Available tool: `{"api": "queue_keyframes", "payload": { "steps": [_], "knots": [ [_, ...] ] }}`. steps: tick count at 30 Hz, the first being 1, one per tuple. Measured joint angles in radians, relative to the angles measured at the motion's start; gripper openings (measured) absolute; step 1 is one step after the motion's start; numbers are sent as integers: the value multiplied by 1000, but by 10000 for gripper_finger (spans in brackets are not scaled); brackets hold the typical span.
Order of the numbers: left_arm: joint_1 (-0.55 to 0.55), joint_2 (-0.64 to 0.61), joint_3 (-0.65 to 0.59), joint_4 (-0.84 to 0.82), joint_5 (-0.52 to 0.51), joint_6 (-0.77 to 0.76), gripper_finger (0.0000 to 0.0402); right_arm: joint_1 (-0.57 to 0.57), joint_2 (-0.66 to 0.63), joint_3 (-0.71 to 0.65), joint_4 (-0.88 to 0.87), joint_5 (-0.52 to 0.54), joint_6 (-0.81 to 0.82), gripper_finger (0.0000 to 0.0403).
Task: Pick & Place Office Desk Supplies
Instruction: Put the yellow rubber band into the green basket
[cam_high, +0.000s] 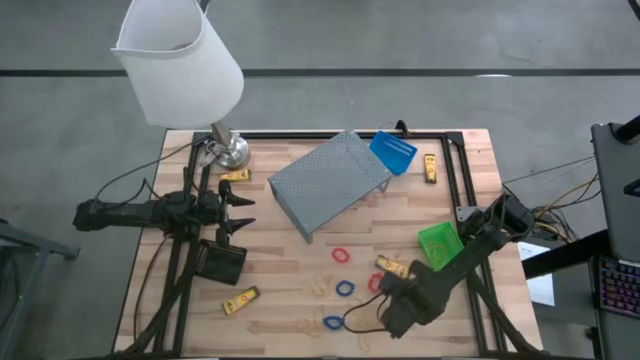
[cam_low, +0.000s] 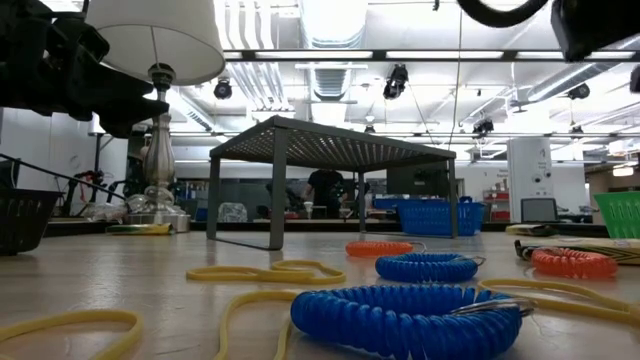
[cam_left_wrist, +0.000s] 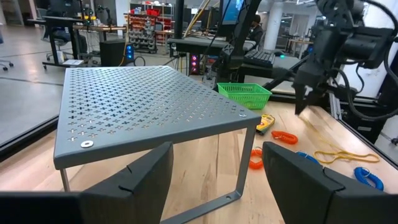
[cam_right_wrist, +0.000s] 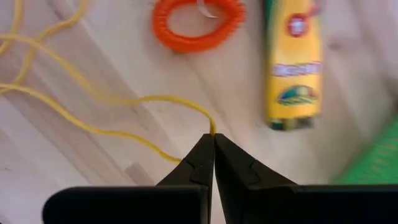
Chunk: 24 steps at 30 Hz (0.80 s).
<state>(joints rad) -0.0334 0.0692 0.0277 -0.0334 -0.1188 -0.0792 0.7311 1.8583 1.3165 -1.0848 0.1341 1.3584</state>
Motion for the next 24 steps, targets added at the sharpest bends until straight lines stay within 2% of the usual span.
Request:
{"api": "queue_keyframes", "payload": {
  "steps": [5,14,21,24],
  "knots": [
    [0,0,0,0,0,0,253,9,-10,75,-155,0,88,8],
    [0,0,0,0,0,0,253,57,-146,113,-253,82,286,8],
    [0,0,0,0,0,0,253,87,-232,106,-382,65,479,8],
    [0,0,0,0,0,0,253,91,-263,108,-440,22,530,8]
  ]
}}
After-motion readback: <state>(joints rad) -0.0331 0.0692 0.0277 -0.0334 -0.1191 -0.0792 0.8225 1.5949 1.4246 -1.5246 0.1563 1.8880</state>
